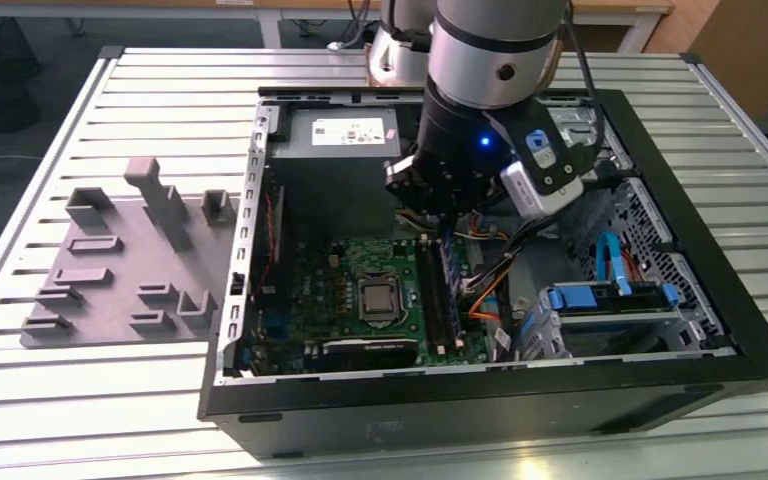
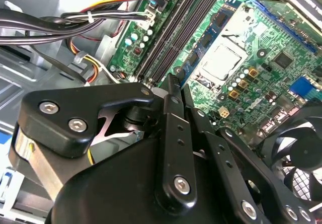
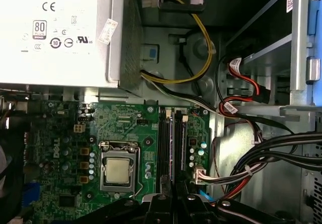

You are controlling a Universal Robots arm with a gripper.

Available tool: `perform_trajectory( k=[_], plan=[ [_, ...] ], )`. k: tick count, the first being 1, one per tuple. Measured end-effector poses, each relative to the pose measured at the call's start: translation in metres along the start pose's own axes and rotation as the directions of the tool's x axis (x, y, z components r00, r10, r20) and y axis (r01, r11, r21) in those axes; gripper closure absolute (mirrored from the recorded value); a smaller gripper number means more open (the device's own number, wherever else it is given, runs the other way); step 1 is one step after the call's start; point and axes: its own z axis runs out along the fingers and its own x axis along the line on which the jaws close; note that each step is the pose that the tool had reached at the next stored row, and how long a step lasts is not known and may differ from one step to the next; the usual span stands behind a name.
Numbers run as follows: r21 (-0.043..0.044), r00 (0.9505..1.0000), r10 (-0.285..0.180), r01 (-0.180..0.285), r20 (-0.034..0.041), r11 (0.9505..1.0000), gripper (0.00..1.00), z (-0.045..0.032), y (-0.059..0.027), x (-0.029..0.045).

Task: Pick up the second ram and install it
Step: 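Insert the second ram into the second slot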

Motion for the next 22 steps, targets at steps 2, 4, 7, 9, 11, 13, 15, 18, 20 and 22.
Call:
perform_trajectory(
  k=[2, 4, 7, 9, 11, 13, 15, 18, 20, 22],
  plan=[
    [0.0, 1.0, 0.0, 0.0, -0.0001, 1.0, 0.86, 0.0013, 0.0, 0.0],
    [0.0, 1.0, 0.001, -0.001, -0.0002, 1.0, 0.86, 0.0029, 0.0, 0.0],
    [0.0002, 1.0, 0.002, -0.002, -0.0003, 1.0, 0.86, 0.0052, -0.0009, 0.0],
    [0.0002, 1.0, 0.003, -0.003, -0.0004, 1.0, 0.86, 0.0065, -0.0024, 0.0001],
    [0.0, 1.0, 0.006, -0.006, -0.0003, 1.0, 0.86, 0.0081, -0.0036, 0.0002],
    [-0.0001, 1.0, 0.007, -0.007, -0.0002, 1.0, 0.86, 0.0101, -0.0044, 0.0002],
    [0.0001, 1.0, 0.01, -0.01, -0.0002, 1.0, 0.86, 0.0125, -0.0047, 0.0001],
    [0.0001, 0.9998, 0.019, -0.019, -0.0001, 0.9998, 0.86, 0.0168, -0.0048, -0.0004],
    [0.0002, 0.9997, 0.023, -0.023, 0.0, 0.9997, 0.86, 0.02, -0.0049, -0.0005],
    [0.0003, 0.9997, 0.024, -0.024, 0.0, 0.9997, 0.86, 0.0236, -0.005, -0.0005]
  ],
)
